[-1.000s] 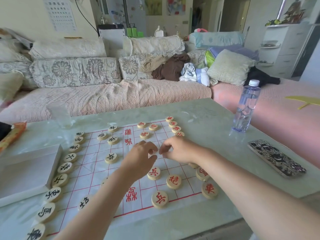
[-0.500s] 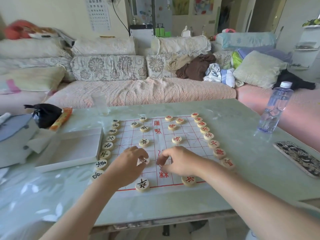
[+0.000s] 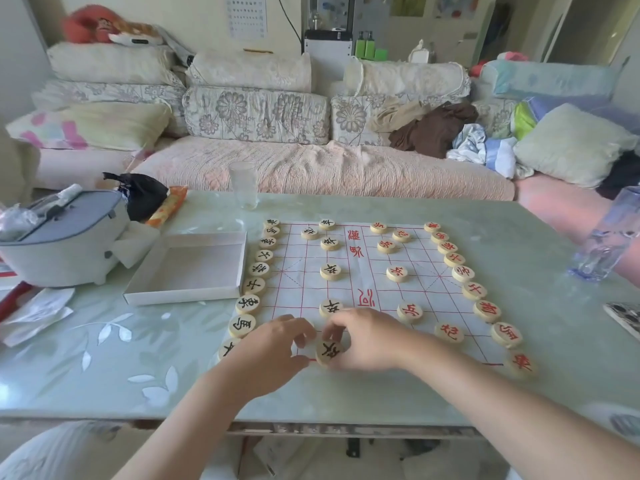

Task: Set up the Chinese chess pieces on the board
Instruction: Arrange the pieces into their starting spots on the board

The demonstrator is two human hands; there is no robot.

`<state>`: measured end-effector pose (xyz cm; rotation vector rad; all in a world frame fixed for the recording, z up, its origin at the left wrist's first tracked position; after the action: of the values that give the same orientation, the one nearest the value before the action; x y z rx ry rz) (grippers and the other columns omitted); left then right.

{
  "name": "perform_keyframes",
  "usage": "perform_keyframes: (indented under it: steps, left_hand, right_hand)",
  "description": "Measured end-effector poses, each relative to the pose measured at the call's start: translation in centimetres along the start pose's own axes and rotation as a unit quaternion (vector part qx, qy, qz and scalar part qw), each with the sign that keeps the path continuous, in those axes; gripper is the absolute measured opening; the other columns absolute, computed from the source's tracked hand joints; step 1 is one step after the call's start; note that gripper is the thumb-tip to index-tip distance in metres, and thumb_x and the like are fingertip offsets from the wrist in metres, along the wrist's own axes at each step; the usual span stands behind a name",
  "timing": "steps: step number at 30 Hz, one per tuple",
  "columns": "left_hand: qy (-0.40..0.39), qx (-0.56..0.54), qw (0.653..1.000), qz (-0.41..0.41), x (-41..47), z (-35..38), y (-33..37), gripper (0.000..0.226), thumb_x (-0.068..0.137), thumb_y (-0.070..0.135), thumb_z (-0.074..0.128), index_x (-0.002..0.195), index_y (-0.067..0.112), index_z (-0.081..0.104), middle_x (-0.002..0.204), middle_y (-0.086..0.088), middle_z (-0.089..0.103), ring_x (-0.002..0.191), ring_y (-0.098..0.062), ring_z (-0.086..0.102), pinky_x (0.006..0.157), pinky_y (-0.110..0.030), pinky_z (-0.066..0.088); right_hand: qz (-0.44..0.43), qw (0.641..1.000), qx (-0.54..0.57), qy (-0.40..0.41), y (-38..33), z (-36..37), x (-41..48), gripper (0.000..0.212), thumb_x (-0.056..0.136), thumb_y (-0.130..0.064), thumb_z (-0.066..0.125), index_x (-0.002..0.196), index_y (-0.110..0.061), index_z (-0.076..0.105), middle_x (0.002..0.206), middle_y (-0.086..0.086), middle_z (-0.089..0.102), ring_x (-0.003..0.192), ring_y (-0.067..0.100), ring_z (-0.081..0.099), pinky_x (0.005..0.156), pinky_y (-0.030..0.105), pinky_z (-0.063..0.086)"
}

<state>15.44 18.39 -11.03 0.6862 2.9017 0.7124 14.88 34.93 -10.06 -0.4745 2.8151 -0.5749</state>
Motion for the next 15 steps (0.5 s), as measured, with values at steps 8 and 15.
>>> perform_keyframes:
  steps: [8, 15]
  left_hand:
    - [0.020, -0.011, 1.000, -0.007, -0.7, 0.7, 0.1, 0.038, 0.082, 0.040, 0.065, 0.118, 0.035, 0.054, 0.102, 0.018, 0.053, 0.083, -0.007, 0.055, 0.076, -0.027, 0.048]
    - [0.019, -0.009, 1.000, -0.004, -0.1, 1.5, 0.4, 0.041, 0.079, 0.048, 0.065, 0.118, 0.039, 0.057, 0.098, 0.019, 0.053, 0.085, -0.004, 0.047, 0.078, -0.028, 0.047]
  right_hand:
    - [-0.007, 0.999, 0.028, -0.018, 0.6, -0.1, 0.0, 0.048, 0.073, -0.052, 0.077, 0.116, -0.038, 0.062, 0.110, -0.022, 0.057, 0.104, 0.001, 0.054, 0.092, 0.024, 0.045]
    - [-0.019, 0.999, 0.033, -0.021, 1.3, 0.3, 0.5, 0.046, 0.068, -0.051, 0.080, 0.112, -0.044, 0.066, 0.105, -0.025, 0.058, 0.094, -0.008, 0.054, 0.077, 0.015, 0.041]
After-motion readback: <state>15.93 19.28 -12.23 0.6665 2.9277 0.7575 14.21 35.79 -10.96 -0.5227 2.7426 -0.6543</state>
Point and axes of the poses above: each hand's wrist, its own x-axis towards the middle knuckle, its own z-axis out of the palm, y = z × x, the point moved 5 cm from there along x, towards the middle knuckle
